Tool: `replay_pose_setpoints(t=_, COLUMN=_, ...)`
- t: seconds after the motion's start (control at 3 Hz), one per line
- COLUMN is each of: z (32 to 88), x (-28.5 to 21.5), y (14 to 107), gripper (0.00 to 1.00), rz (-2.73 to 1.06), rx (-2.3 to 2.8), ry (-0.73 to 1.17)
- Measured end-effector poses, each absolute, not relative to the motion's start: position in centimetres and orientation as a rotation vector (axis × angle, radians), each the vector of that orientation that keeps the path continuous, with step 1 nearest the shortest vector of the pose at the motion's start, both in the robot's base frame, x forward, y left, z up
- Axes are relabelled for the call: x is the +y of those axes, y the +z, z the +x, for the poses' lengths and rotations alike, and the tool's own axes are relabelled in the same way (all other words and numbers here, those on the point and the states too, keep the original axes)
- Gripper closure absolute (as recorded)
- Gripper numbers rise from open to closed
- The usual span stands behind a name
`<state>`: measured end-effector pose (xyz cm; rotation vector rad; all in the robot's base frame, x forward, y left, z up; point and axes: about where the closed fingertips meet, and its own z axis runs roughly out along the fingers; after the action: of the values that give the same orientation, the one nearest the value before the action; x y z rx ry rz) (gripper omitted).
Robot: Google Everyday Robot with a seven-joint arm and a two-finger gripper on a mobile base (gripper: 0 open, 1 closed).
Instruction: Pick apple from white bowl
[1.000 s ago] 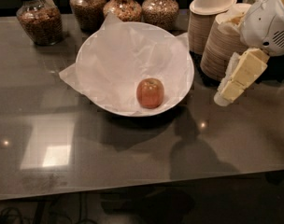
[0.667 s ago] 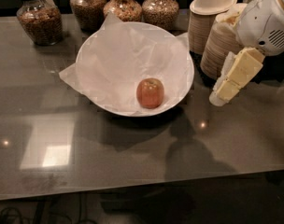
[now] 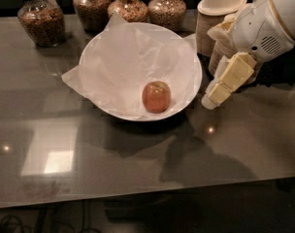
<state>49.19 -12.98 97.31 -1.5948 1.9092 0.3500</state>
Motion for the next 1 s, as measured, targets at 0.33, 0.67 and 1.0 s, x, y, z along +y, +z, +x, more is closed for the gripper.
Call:
replay_pose_setpoints(t=0.33, z=50.6, x=-10.2, y=96.2, gripper=0.00, rz=-1.580, rx=1.868, ry=0.474)
replay_pose_setpoints(t=0.67, z=51.2, x=-8.4, y=95.2, gripper=0.19, rz=-1.584, rx=1.853, ry=0.539)
replay_pose_setpoints(t=1.0, z=51.5, x=-7.6, y=94.3, gripper=0.38, rz=-1.578, rx=1.852, ry=0.570)
